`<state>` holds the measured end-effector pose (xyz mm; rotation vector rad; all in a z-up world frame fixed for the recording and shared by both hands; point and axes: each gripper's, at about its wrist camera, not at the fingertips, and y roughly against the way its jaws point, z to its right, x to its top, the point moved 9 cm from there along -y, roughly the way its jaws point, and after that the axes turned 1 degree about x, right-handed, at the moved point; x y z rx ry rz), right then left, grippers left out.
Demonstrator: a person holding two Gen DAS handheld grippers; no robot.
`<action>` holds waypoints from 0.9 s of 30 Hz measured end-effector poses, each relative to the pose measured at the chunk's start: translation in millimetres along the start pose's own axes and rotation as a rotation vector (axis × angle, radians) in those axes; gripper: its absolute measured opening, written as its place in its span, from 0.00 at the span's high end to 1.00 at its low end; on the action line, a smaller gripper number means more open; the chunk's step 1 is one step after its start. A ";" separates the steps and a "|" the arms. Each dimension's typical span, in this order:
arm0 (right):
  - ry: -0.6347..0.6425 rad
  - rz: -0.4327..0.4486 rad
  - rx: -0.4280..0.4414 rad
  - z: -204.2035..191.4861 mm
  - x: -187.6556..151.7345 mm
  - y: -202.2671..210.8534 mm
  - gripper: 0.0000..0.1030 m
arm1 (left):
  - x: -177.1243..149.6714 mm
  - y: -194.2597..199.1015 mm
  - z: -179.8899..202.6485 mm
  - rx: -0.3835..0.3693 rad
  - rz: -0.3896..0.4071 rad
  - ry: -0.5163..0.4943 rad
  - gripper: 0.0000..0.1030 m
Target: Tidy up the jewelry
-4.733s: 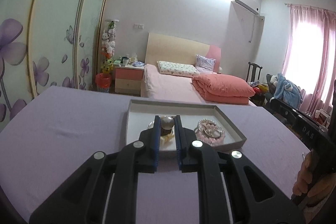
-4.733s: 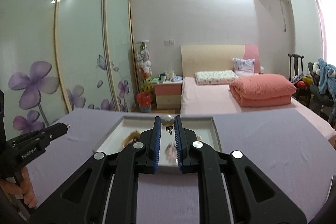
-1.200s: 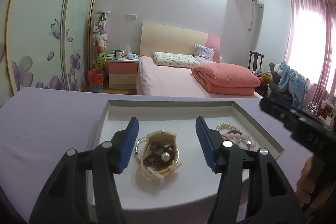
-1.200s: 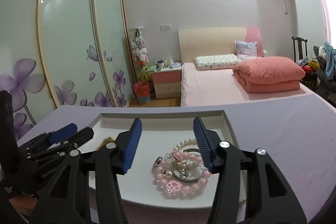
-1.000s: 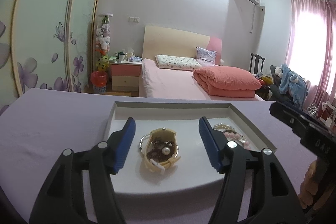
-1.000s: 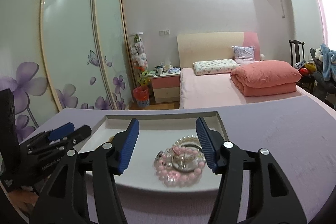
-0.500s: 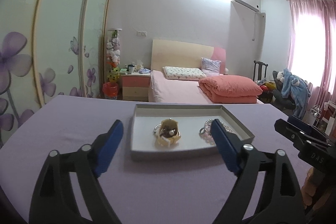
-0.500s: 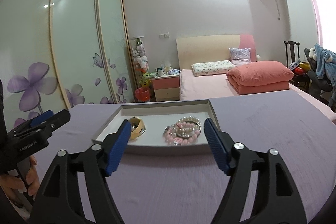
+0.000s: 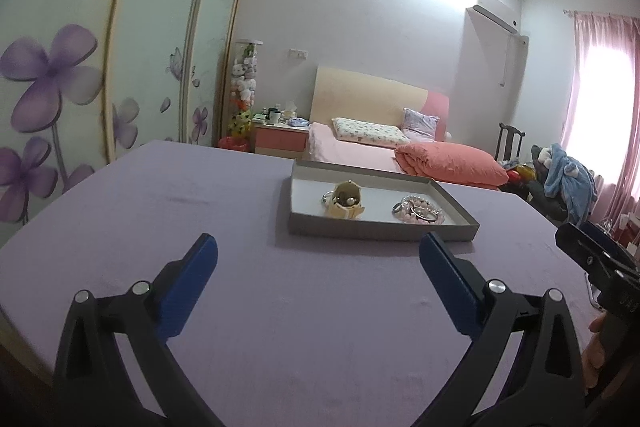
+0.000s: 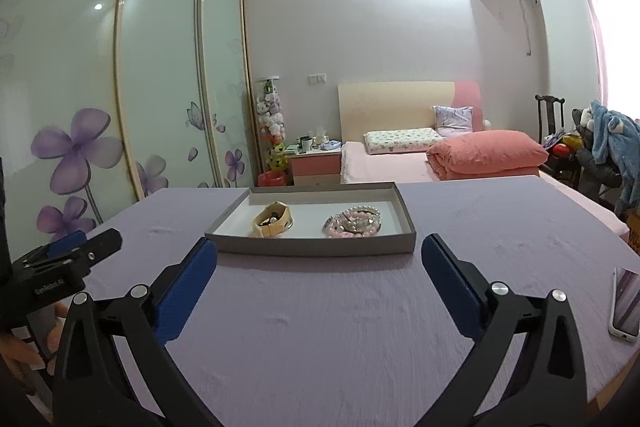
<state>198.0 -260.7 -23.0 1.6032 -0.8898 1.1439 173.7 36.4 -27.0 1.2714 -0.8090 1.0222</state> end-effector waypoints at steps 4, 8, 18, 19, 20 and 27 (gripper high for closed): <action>-0.007 0.010 -0.009 -3.5 -8.4 9.0 0.02 | -7.0 14.7 0.9 0.006 0.018 -0.004 0.04; -0.011 0.012 -0.015 -0.7 -12.3 10.8 0.02 | -6.5 25.5 9.3 0.008 0.050 -0.036 0.04; -0.023 0.012 -0.008 2.6 -12.9 12.7 0.02 | -5.2 20.8 16.5 0.007 0.043 -0.058 0.04; -0.024 0.012 -0.008 2.6 -12.8 13.0 0.02 | -6.0 20.4 16.3 0.007 0.041 -0.057 0.04; -0.024 0.011 -0.008 2.6 -13.0 13.0 0.02 | -5.1 18.5 16.6 0.007 0.039 -0.056 0.04; -0.025 0.011 -0.008 2.6 -12.6 12.9 0.02 | -7.2 19.2 18.6 0.002 0.037 -0.062 0.04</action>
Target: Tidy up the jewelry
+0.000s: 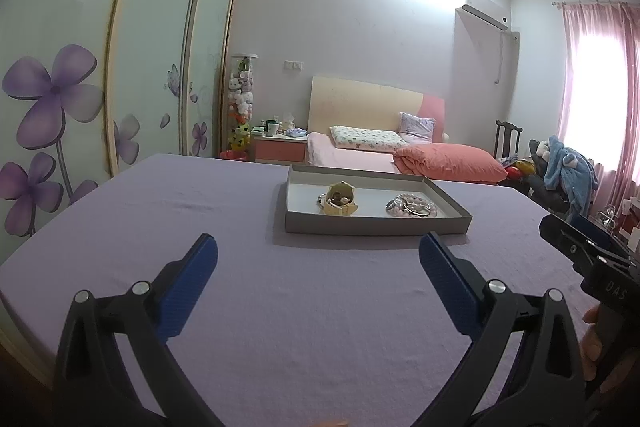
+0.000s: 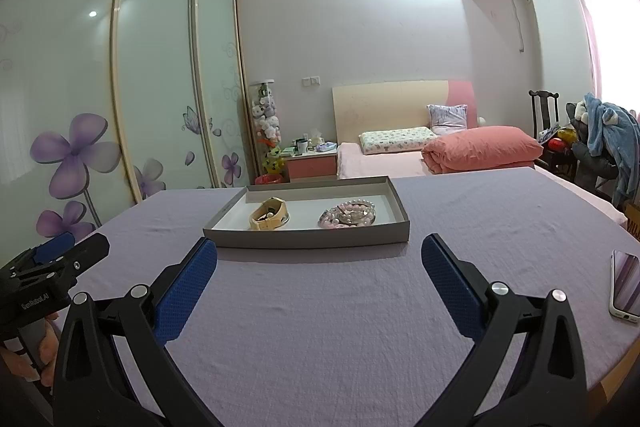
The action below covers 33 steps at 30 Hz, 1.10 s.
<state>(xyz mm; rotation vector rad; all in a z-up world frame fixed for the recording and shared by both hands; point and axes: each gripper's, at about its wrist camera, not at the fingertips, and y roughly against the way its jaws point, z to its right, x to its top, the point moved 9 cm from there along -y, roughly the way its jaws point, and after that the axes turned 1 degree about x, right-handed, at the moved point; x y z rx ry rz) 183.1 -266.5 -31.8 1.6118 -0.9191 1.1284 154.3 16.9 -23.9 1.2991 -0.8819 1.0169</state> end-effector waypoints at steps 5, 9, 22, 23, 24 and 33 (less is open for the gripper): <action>0.001 -0.001 0.003 -1.2 -0.3 0.4 0.02 | -1.7 0.5 4.1 -0.010 -0.004 -0.005 0.04; -0.001 -0.001 0.001 -1.3 -0.5 0.8 0.02 | -3.1 0.4 7.2 -0.015 -0.009 -0.011 0.04; -0.006 -0.003 0.001 -0.7 -1.2 2.6 0.02 | -5.3 -4.1 12.7 -0.015 -0.025 -0.021 0.04; -0.006 -0.003 0.002 -1.1 -1.3 2.9 0.02 | -5.6 -4.5 13.0 -0.015 -0.026 -0.021 0.04; -0.006 -0.003 0.002 -1.3 -1.5 3.0 0.02 | -5.9 -4.9 13.2 -0.015 -0.028 -0.020 0.04; -0.008 -0.008 0.006 -2.9 -3.5 3.0 0.02 | -6.4 -6.7 13.9 -0.014 -0.033 -0.019 0.04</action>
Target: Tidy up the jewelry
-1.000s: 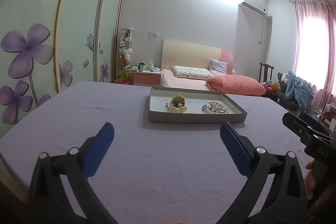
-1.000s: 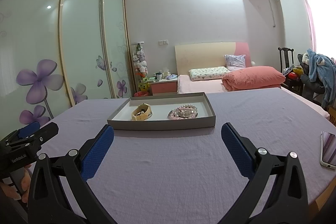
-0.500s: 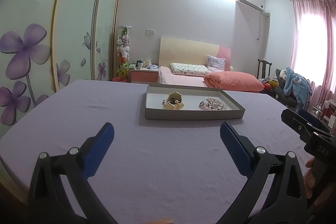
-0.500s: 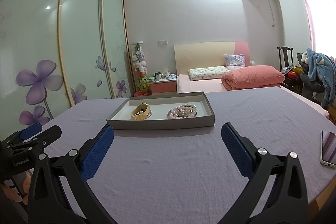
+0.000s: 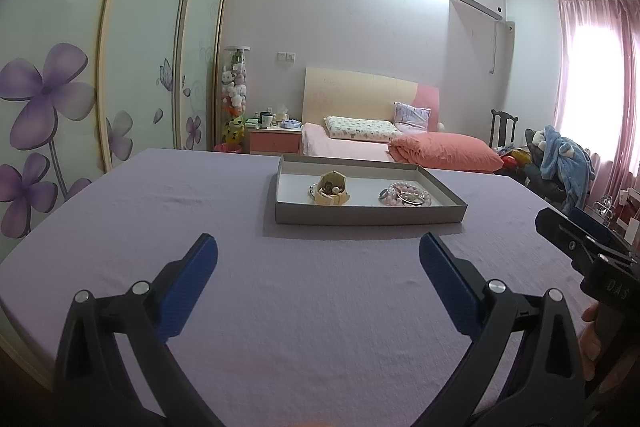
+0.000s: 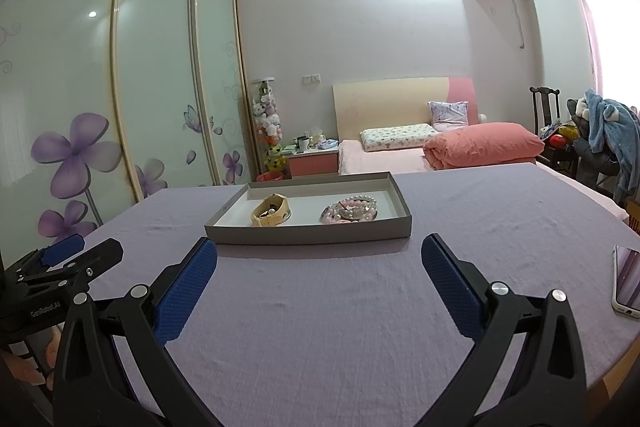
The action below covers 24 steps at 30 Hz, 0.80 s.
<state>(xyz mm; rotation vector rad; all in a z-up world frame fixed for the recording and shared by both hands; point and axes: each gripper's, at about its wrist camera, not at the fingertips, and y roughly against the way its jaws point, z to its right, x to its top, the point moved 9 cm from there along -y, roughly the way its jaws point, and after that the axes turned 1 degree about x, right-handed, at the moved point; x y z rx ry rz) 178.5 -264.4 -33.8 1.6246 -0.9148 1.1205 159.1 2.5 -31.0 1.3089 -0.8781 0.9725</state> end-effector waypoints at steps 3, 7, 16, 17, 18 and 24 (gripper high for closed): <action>-0.001 0.000 0.001 -0.2 0.0 0.2 0.02 | -0.1 0.0 0.1 -0.001 0.000 0.001 0.04; -0.001 0.000 0.000 0.1 0.2 0.2 0.02 | -1.9 -0.8 0.0 0.002 -0.003 0.001 0.04; -0.008 -0.003 0.000 0.6 -1.8 0.0 0.02 | -4.8 -0.2 1.7 0.005 -0.008 0.001 0.04; -0.007 -0.003 0.000 0.2 -1.9 0.1 0.02 | -4.7 -0.3 1.7 0.005 -0.008 0.001 0.04; -0.008 -0.004 0.000 0.4 -1.8 -0.1 0.02 | -4.9 0.0 2.0 0.004 -0.008 0.001 0.04; -0.008 -0.003 0.001 -0.3 -2.7 0.4 0.02 | -4.5 -0.6 2.5 0.002 -0.009 0.001 0.04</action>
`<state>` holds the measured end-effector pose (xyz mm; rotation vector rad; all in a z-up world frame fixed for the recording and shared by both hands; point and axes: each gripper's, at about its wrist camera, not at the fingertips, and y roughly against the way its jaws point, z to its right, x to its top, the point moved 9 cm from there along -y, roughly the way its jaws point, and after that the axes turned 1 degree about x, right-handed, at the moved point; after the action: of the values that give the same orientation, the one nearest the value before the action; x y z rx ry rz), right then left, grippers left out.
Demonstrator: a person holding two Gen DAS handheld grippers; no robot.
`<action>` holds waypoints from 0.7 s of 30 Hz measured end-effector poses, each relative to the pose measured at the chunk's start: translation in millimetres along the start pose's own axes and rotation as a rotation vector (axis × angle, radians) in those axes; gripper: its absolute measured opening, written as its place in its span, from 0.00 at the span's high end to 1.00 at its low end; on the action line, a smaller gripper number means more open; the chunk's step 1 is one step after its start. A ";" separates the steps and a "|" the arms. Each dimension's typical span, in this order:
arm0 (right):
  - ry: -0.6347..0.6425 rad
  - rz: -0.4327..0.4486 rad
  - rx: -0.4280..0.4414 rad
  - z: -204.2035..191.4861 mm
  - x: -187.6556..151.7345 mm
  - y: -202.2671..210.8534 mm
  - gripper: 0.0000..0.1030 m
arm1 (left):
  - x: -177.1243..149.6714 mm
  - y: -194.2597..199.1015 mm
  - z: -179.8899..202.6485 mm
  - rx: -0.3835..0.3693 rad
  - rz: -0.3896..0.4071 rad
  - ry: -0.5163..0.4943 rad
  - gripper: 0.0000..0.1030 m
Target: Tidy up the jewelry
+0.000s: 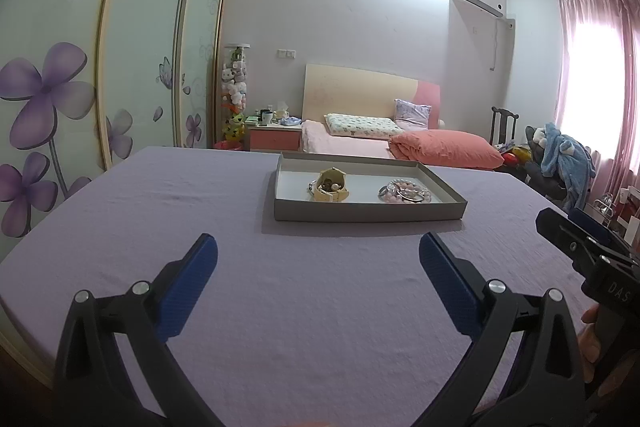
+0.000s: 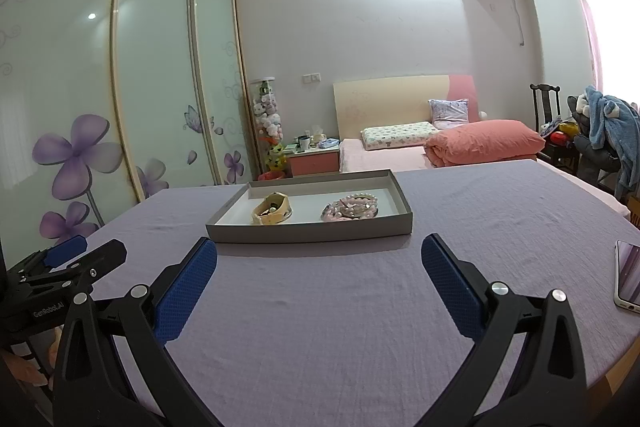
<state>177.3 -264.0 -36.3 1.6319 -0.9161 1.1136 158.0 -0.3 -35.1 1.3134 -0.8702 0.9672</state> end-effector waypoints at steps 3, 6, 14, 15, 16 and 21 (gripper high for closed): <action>0.001 -0.001 0.002 -1.6 -0.9 0.2 0.02 | 0.1 0.1 0.1 -0.001 0.000 0.000 0.04; 0.001 -0.001 0.002 -1.4 -0.8 0.1 0.02 | 0.2 0.0 0.0 0.000 -0.001 0.000 0.04; 0.005 0.002 0.006 -4.3 -0.2 1.0 0.02 | 0.3 -0.1 0.0 0.000 -0.001 0.000 0.04; 0.005 0.002 0.007 -4.9 0.1 1.1 0.02 | 0.2 0.2 0.1 0.000 -0.001 0.001 0.04; 0.005 0.002 0.007 -4.4 0.6 1.3 0.02 | 0.4 0.0 -0.1 0.001 0.000 0.000 0.04; 0.006 0.002 0.007 -5.6 0.5 1.3 0.02 | 0.7 0.1 -0.4 0.003 0.002 -0.001 0.04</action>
<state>174.9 -259.1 -34.6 1.6331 -0.9115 1.1240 158.2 0.2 -34.4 1.3155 -0.8710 0.9700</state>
